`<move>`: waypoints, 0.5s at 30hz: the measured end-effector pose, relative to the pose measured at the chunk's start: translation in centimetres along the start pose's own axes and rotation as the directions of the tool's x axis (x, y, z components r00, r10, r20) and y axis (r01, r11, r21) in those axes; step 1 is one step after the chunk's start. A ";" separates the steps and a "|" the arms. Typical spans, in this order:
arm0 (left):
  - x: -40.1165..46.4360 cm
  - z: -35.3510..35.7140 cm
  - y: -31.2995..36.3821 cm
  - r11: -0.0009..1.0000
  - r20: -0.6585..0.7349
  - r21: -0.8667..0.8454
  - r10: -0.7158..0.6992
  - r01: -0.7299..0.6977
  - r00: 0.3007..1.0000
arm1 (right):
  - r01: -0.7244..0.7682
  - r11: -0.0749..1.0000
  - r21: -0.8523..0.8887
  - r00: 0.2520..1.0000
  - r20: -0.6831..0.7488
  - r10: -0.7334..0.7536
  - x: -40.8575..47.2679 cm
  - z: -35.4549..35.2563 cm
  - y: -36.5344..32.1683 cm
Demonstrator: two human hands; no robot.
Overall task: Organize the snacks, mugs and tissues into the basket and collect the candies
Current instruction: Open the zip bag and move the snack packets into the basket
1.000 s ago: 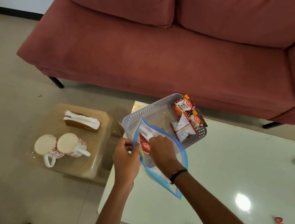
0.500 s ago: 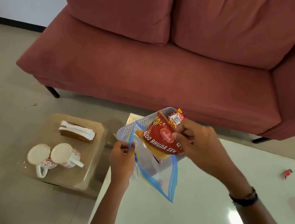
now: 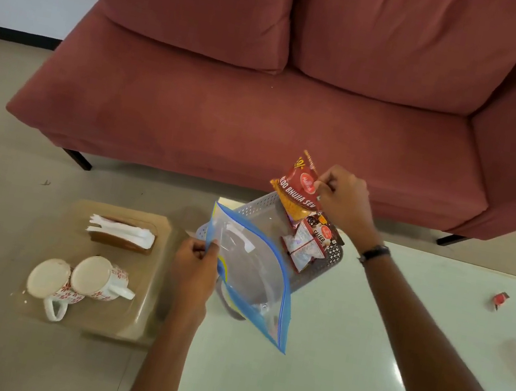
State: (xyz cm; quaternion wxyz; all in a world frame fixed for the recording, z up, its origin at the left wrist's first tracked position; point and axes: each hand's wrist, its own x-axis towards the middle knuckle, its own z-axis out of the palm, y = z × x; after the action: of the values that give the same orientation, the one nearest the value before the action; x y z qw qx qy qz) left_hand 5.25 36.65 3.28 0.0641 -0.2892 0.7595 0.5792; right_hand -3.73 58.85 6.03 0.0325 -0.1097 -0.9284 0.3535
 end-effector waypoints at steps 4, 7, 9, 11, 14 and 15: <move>0.4 0.1 0.8 1.000 0.023 -0.028 -0.001 0.002 1.000 | -0.135 0.989 -0.062 0.988 0.061 0.138 2.7 6.2 3.7; 1.0 0.2 0.8 0.999 0.028 -0.036 0.003 -0.002 1.000 | -0.199 0.973 -0.118 0.972 0.100 0.211 4.5 9.7 6.1; 1.5 0.4 0.5 0.999 0.030 -0.034 0.001 0.000 1.000 | -0.224 0.962 -0.156 0.965 0.103 0.242 5.4 11.5 7.5; 1.9 0.7 0.1 0.999 0.032 -0.032 0.006 -0.005 0.999 | -0.226 0.958 -0.176 0.964 0.101 0.245 5.9 12.9 8.6; 2.5 1.0 -0.5 0.999 0.030 -0.034 0.011 -0.010 0.999 | -0.236 0.959 -0.155 0.960 0.116 0.255 6.5 14.6 10.0; 2.7 1.1 -0.6 0.999 0.030 -0.034 0.014 -0.013 0.999 | -0.241 0.961 -0.136 0.958 0.125 0.258 6.7 15.0 10.4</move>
State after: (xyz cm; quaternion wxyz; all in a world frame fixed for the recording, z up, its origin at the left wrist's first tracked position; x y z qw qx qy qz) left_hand 3.08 36.60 1.24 0.0668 -0.2765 0.7503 0.5967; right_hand -10.47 58.16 -12.23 -0.0848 -0.2026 -0.9265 0.3056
